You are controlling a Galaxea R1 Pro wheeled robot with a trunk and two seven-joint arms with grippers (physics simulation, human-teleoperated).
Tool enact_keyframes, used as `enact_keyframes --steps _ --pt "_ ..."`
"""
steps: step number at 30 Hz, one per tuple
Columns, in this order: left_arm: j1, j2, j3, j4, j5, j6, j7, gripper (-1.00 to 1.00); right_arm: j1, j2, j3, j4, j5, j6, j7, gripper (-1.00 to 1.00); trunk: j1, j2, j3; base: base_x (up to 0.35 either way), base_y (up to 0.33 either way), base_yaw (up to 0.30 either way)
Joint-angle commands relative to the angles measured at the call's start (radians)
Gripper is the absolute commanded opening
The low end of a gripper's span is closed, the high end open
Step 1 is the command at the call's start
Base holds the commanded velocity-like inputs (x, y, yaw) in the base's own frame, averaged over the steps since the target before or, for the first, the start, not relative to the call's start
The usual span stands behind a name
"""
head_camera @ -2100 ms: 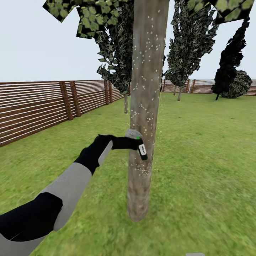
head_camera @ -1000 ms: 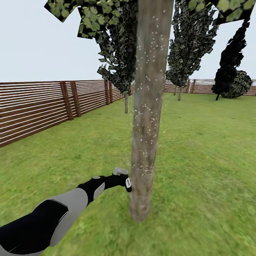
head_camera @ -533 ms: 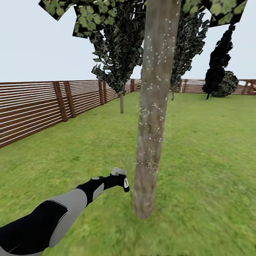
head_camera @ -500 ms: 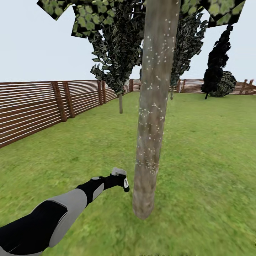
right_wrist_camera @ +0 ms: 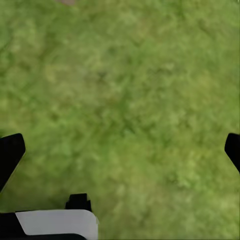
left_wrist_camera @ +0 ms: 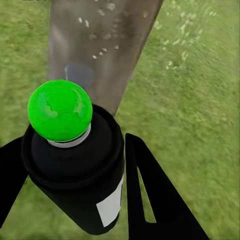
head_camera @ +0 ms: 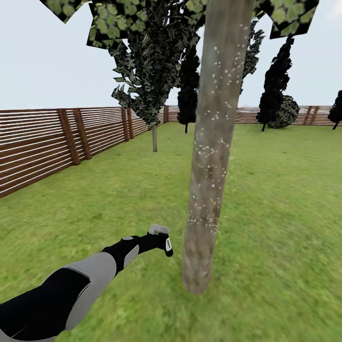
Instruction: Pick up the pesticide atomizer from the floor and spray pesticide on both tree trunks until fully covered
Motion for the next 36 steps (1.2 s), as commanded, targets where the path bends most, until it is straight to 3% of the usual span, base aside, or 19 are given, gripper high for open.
enact_keyframes --steps 1,25,36 --pt "0.000 0.000 0.002 0.000 0.001 0.000 0.000 -1.00 0.000 0.000 0.000 0.000 0.000 0.000 0.000 1.00 0.000 0.000 0.000 0.226 0.298 -0.039" --pt "0.000 0.003 0.002 0.000 0.000 0.001 -0.001 -1.00 0.000 0.000 0.000 0.000 0.000 0.000 0.001 1.00 0.000 0.000 0.004 0.052 0.341 -0.272" --pt "0.000 0.018 0.002 0.000 0.001 0.002 -0.001 -1.00 0.000 0.000 0.000 0.000 0.000 0.000 0.001 1.00 0.000 0.000 0.004 0.102 0.346 -0.139"
